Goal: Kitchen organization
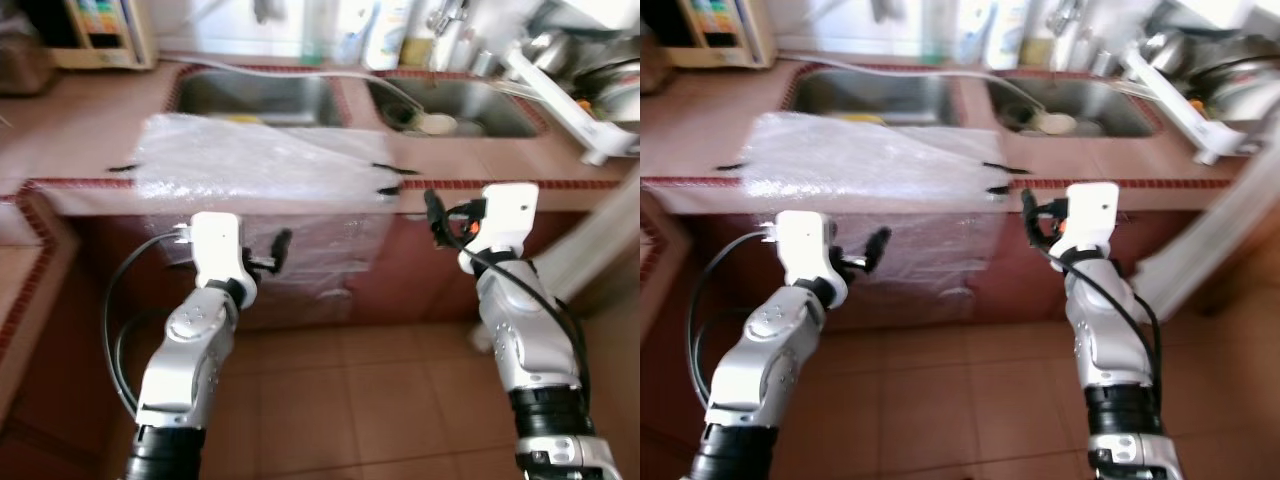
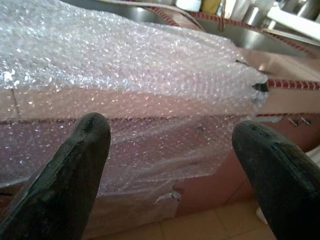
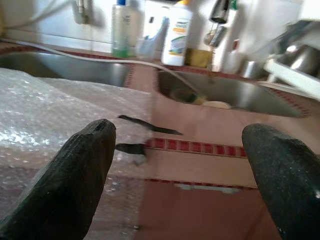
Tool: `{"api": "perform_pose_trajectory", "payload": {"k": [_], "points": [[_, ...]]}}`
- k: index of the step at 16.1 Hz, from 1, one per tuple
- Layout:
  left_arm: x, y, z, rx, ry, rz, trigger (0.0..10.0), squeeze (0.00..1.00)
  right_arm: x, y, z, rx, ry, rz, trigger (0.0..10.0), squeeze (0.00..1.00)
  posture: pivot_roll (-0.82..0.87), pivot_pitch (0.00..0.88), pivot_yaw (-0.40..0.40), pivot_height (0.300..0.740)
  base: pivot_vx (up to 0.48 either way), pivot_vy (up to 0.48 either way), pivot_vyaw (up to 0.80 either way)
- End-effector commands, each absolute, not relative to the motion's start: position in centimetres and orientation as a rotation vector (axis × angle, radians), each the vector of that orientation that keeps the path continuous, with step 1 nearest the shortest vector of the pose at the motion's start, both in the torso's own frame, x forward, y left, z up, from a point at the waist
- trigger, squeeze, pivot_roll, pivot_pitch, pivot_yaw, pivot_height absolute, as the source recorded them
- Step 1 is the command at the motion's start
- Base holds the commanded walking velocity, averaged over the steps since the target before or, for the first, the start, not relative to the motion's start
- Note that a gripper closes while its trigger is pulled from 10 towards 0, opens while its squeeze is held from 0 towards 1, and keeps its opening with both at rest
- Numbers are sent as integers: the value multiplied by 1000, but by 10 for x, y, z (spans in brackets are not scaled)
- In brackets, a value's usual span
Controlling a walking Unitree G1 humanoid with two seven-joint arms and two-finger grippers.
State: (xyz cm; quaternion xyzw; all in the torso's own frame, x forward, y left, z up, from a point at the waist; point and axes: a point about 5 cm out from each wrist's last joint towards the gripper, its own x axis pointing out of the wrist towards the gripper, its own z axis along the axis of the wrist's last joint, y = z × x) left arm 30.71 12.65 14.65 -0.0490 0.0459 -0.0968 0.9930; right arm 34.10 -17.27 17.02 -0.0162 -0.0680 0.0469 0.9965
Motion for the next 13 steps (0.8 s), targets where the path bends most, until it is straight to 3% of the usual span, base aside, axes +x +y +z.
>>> {"api": "perform_pose_trajectory", "payload": {"k": [1, 8, 13], "points": [[308, 126, 148, -99, 95, -197, 10000, 0, 341, -177, 170, -39, -130, 76, 10000, 0, -40, 76, -43, 740, 0, 0, -800], [309, 127, 148, -101, 104, -198, 10000, 0, 341, -178, 169, -39, -126, 71, 10000, 0, -36, 75, -44, 740, 0, 0, -800], [311, 128, 149, -99, 104, -191, 10000, 0, 342, -178, 170, -39, -130, 72, 10000, 0, -33, 70, -45, 740, 0, 0, 0]]}}
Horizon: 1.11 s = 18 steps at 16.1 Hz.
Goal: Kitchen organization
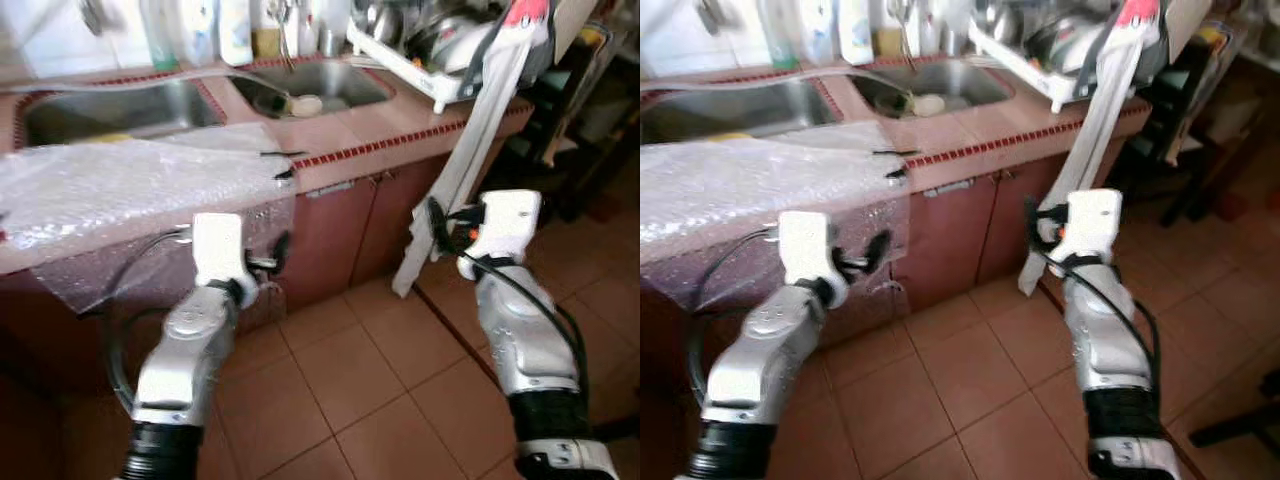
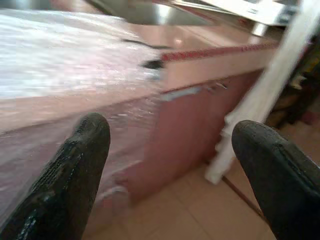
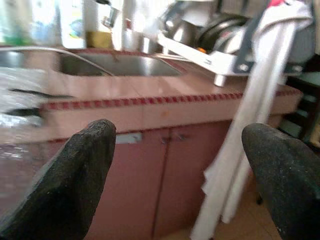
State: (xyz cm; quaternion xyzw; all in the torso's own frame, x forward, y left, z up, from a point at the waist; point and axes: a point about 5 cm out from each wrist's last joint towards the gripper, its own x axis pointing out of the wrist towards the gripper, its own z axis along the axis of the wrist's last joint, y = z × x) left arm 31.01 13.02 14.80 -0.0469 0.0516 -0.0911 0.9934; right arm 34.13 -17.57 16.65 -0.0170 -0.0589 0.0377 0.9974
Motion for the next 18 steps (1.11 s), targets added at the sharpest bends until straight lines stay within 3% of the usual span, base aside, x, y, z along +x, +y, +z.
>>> {"api": "perform_pose_trajectory", "payload": {"k": [1, 6, 18], "points": [[311, 129, 149, -99, 104, -190, 10000, 0, 342, -178, 170, -41, -129, 71, 10000, 0, -34, 65, -40, 740, 0, 0, 0], [312, 129, 149, -109, 109, -190, 10000, 0, 342, -179, 169, -47, -127, 66, 10000, 0, -34, 60, -38, 740, 0, -181, 0], [311, 132, 144, -107, 133, -187, 10000, 0, 339, -182, 166, -21, -138, 40, 10000, 0, -39, 69, -25, 740, 0, -429, 0]]}}
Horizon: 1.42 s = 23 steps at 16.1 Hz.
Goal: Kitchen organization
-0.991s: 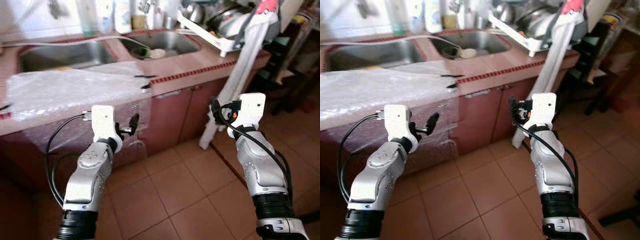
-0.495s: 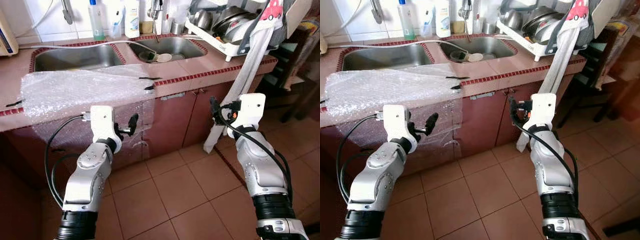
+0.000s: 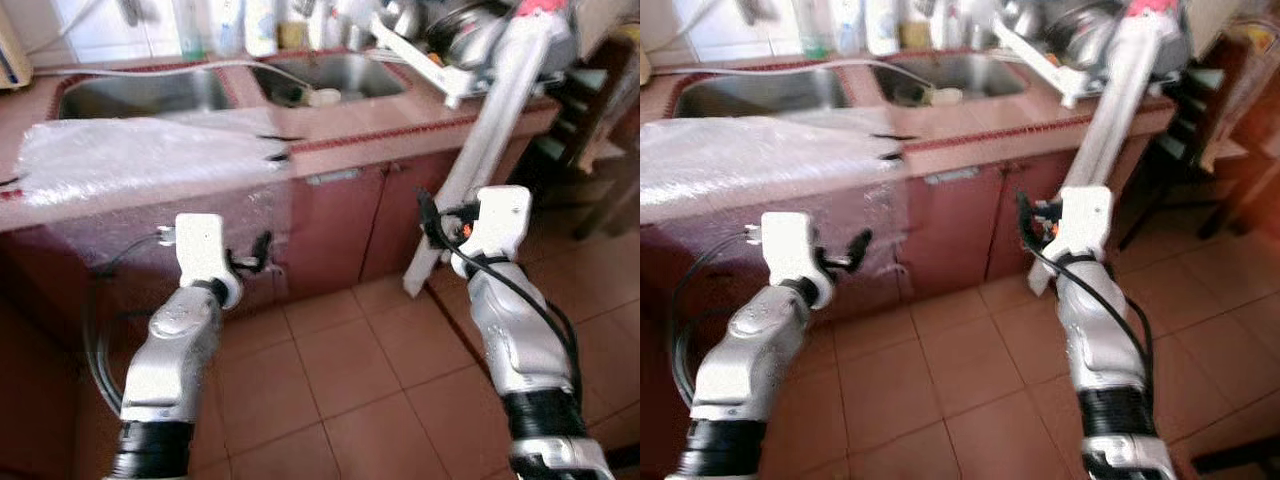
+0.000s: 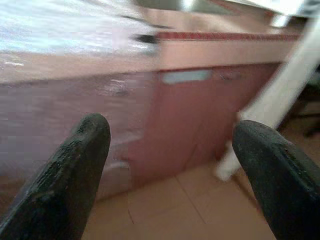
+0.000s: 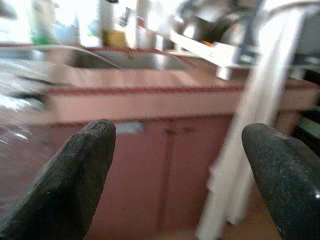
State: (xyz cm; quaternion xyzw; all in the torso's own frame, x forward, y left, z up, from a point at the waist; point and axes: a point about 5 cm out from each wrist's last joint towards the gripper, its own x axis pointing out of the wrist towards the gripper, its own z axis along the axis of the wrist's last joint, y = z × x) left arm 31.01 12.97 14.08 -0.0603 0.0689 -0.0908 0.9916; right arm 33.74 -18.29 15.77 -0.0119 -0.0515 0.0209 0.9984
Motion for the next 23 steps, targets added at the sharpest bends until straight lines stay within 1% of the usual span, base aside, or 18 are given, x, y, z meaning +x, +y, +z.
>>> {"api": "perform_pose_trajectory", "payload": {"k": [1, 4, 7, 14, 19, 23], "points": [[312, 132, 144, -106, 134, -188, 10000, 0, 339, -182, 166, -21, -137, 38, 10000, 0, -41, 69, -24, 740, 0, -439, 0], [312, 132, 142, -104, 138, -188, 10000, 0, 339, -182, 166, -16, -135, 31, 10000, 0, -39, 70, -24, 740, 0, -392, 0], [313, 136, 143, -117, 127, -162, 10000, 0, 339, -183, 166, -14, -136, 26, 10000, 0, -37, 69, -21, 740, 0, 0, 0], [325, 155, 144, -64, 114, -119, 10000, 0, 341, -186, 165, 3, -136, -4, 10000, 0, -35, 64, -12, 740, 0, 0, 0], [333, 164, 150, -76, 77, -115, 10000, 0, 343, -190, 168, 0, -145, -19, 10000, 0, -34, 59, -11, 740, 0, 0, 0], [333, 165, 146, -83, 81, -123, 10000, 0, 343, -187, 164, 6, -137, -16, 10000, 0, -34, 60, -10, 740, 294, 0, 0]]}}
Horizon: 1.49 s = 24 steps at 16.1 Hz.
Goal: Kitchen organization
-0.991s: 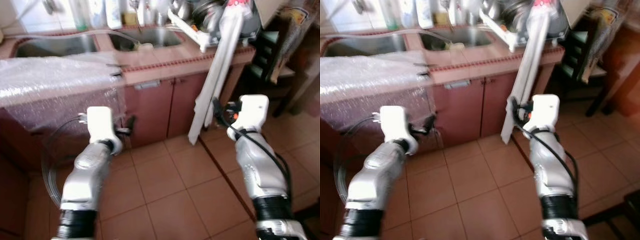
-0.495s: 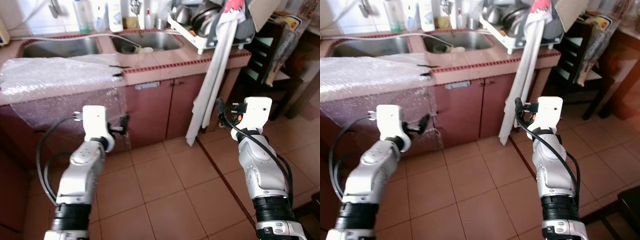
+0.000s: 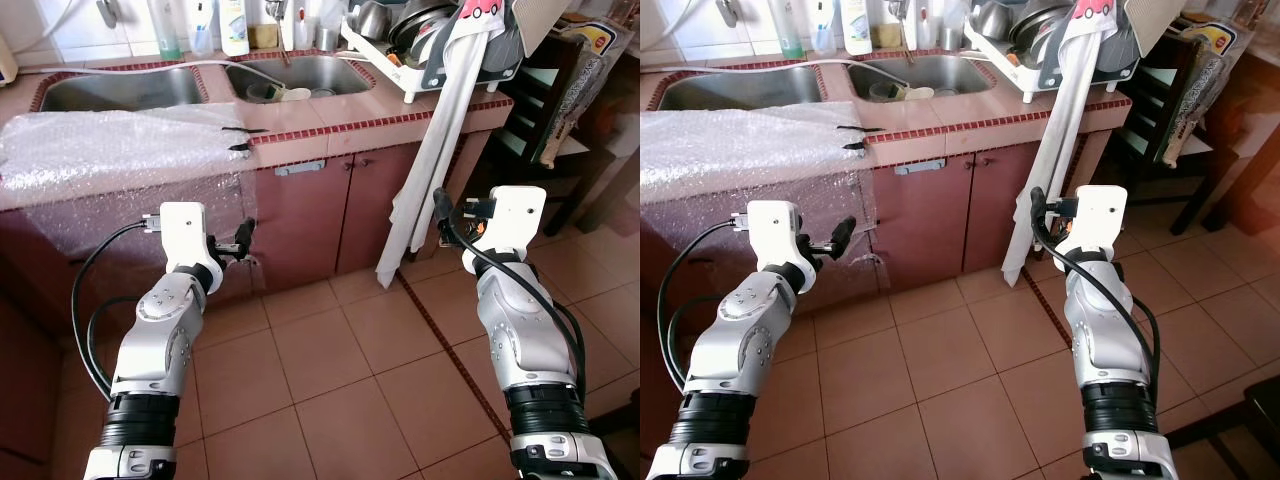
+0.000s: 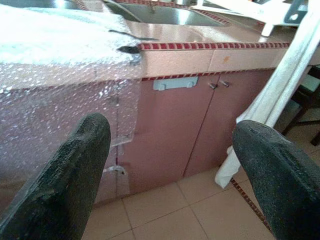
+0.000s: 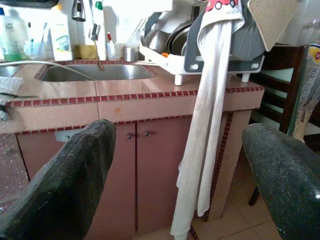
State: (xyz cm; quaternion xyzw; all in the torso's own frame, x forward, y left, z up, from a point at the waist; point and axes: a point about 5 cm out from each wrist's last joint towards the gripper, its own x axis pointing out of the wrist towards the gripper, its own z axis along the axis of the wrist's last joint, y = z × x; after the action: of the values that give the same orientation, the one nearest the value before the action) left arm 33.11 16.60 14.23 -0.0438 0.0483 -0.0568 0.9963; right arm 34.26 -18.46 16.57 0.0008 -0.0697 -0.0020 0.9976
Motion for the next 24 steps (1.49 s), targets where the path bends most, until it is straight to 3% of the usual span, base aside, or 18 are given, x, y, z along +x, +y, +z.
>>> {"api": "perform_pose_trajectory", "payload": {"k": [1, 10, 17, 24], "points": [[333, 164, 146, -82, 82, -123, 10000, 0, 343, -186, 164, 6, -136, -14, 10000, 0, -34, 60, -10, 740, 326, 0, 0], [331, 158, 139, -90, 103, -149, 10000, 0, 343, -187, 163, 1, -129, -8, 10000, 0, -37, 53, -17, 740, 426, 0, -633], [329, 155, 130, -75, 139, -152, 10000, 0, 343, -185, 157, 1, -114, -5, 10000, 0, -34, 58, -12, 740, 351, 0, 0], [332, 160, 127, -50, 173, -108, 10000, 0, 343, -186, 140, 10, -63, -26, 10000, 0, -30, 59, -6, 740, 0, 0, 0]]}}
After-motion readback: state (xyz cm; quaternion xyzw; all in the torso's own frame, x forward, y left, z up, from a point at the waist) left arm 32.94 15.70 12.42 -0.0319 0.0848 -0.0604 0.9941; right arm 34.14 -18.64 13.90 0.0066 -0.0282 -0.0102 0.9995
